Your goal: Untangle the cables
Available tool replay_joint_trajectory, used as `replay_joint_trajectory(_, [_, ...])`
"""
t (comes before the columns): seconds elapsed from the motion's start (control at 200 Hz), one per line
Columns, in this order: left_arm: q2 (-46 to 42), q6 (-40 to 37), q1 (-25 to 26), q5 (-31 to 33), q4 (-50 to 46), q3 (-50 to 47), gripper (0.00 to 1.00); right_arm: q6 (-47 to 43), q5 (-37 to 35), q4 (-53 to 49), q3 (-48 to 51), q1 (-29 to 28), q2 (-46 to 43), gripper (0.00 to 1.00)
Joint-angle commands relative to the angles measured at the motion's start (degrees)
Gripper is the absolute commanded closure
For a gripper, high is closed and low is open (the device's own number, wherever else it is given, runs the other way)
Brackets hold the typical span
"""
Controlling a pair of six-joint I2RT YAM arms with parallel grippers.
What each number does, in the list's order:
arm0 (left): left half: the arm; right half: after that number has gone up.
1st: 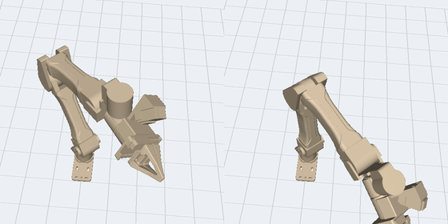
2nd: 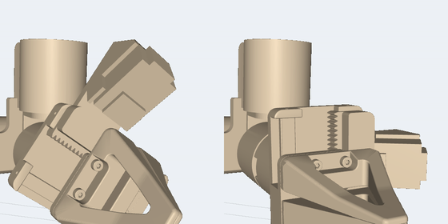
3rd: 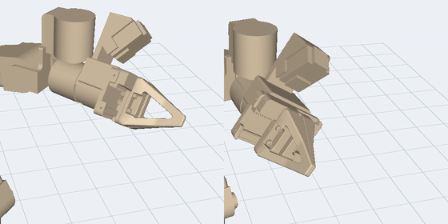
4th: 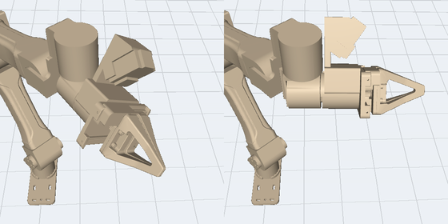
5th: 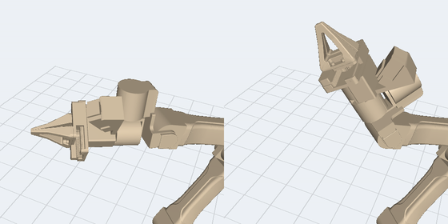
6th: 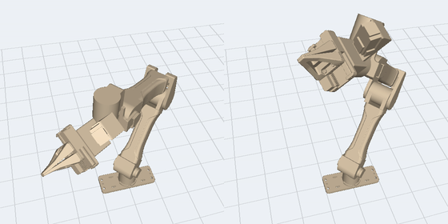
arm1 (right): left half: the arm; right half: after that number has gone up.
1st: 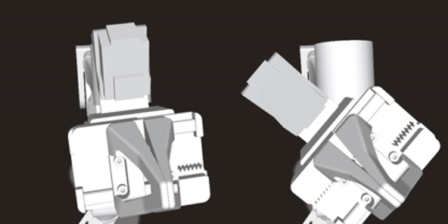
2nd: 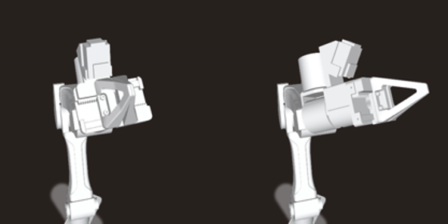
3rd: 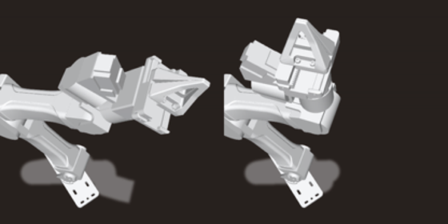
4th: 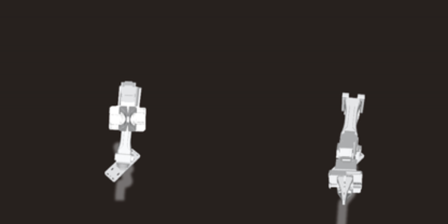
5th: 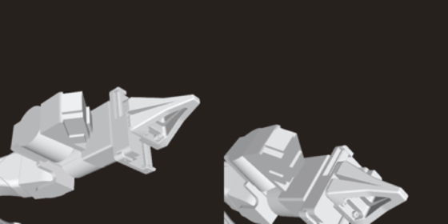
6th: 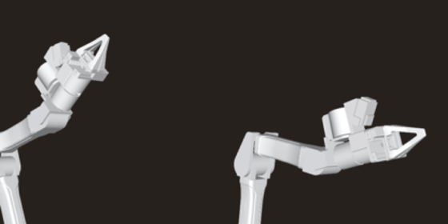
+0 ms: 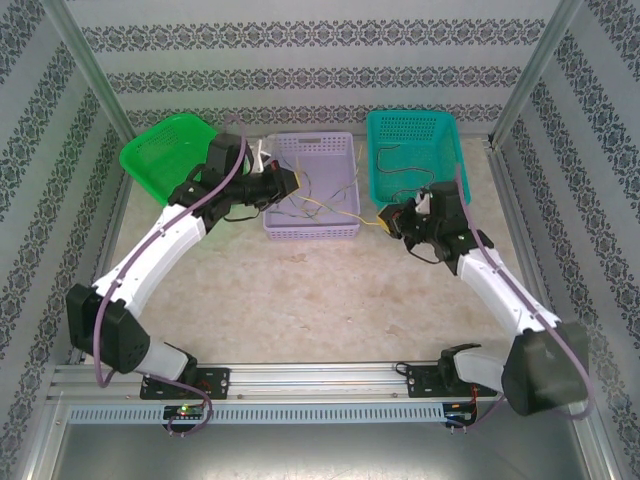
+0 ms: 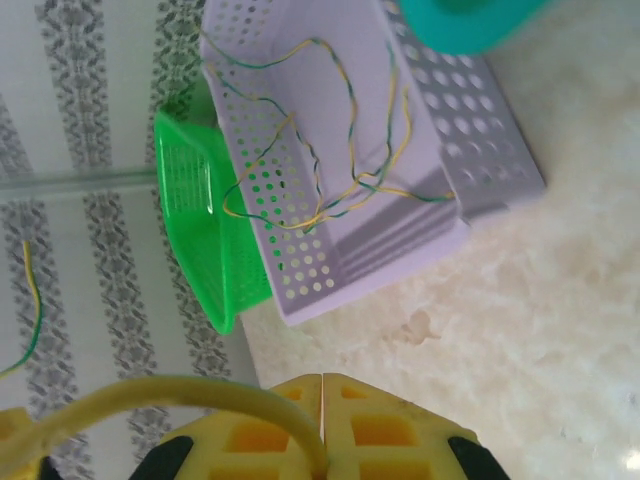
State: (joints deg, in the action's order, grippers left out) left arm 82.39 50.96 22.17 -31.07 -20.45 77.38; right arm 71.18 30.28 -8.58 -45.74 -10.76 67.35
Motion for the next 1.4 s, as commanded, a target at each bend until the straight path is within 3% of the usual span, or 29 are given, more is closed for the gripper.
replay_joint_trajectory(0.0, [-5.9, 7.3, -1.0, 19.5, 5.8, -1.6, 1.00, 14.6, -11.5, -4.0, 6.3, 2.2, -5.6, 1.00])
replay_joint_trajectory(0.07, [-6.2, 13.1, -1.0, 24.6, -1.7, -0.7, 1.00, 16.4, -16.6, -1.5, 9.7, 2.3, -10.1, 1.00])
replay_joint_trajectory(0.305, [-2.1, 25.7, 1.0, 30.1, -25.3, 5.0, 1.00, 21.7, -33.5, 5.6, 20.4, 1.4, -25.4, 1.00])
replay_joint_trajectory(0.47, [-1.5, 32.5, 4.6, 31.3, -29.8, 2.5, 1.00, 22.3, -39.3, 14.1, 24.6, 1.3, -29.0, 1.00])
replay_joint_trajectory(0.709, [-2.1, 40.6, 10.1, 31.5, -31.4, -4.9, 1.00, 16.0, -49.0, 32.0, 24.6, 2.2, -26.7, 1.00])
replay_joint_trajectory(0.954, [-4.8, 45.1, 12.5, 30.8, -29.8, -12.8, 1.00, 9.6, -38.2, 44.4, 17.0, 6.3, -15.7, 1.00])
replay_joint_trajectory(1.099, [-5.7, 46.8, 12.9, 30.2, -27.3, -16.0, 1.00, 3.6, -31.2, 40.5, 7.2, 6.5, -9.5, 1.00])
replay_joint_trajectory(1.229, [-4.1, 43.7, 12.5, 29.8, -22.3, -13.8, 1.00, -5.9, -22.6, 28.6, -7.0, 5.8, -2.3, 1.00])
replay_joint_trajectory(1.319, [-1.5, 40.0, 11.8, 27.8, -20.3, -10.1, 0.79, -13.1, -19.6, 17.9, -17.2, 3.5, 3.0, 1.00])
replay_joint_trajectory(1.399, [0.3, 36.9, 10.9, 26.8, -20.1, -6.5, 0.51, -19.9, -20.6, 12.3, -23.7, 1.1, 6.7, 1.00])
